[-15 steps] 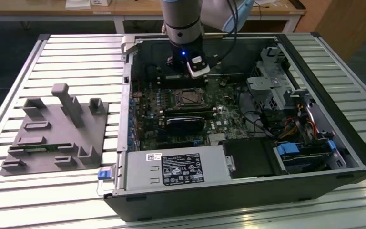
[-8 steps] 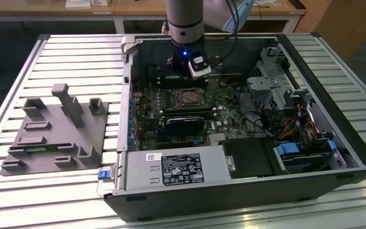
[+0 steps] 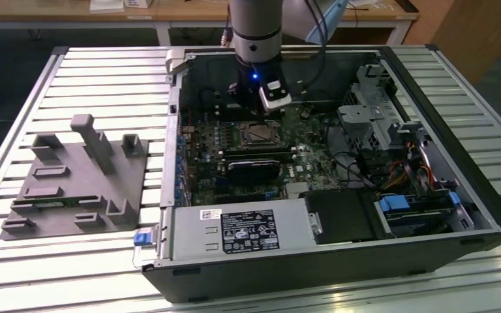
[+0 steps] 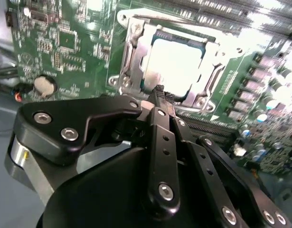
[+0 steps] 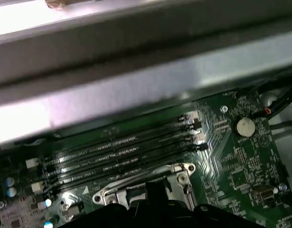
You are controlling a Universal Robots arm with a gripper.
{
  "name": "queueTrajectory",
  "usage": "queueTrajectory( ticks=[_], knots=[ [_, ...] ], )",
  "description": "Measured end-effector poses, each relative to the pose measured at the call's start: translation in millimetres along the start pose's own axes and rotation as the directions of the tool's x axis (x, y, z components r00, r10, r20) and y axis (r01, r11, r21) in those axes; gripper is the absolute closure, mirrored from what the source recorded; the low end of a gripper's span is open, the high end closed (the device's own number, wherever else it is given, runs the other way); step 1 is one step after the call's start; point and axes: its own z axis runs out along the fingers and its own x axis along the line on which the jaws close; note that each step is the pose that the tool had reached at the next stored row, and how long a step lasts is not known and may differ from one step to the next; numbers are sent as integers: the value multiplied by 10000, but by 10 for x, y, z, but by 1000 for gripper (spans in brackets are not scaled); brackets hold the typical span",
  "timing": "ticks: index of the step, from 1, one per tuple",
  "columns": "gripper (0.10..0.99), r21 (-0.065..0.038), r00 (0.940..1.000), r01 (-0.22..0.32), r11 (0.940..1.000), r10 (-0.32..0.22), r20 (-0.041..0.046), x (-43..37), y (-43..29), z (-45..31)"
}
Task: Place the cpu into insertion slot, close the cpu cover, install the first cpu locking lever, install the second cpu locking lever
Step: 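Install the first cpu locking lever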
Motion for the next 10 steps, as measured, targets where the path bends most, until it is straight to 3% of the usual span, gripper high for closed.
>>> queueTrajectory(
  ticks=[10],
  knots=[
    [980,373,10000,37,9993,-38,33,-44,-141,-1]
  ],
)
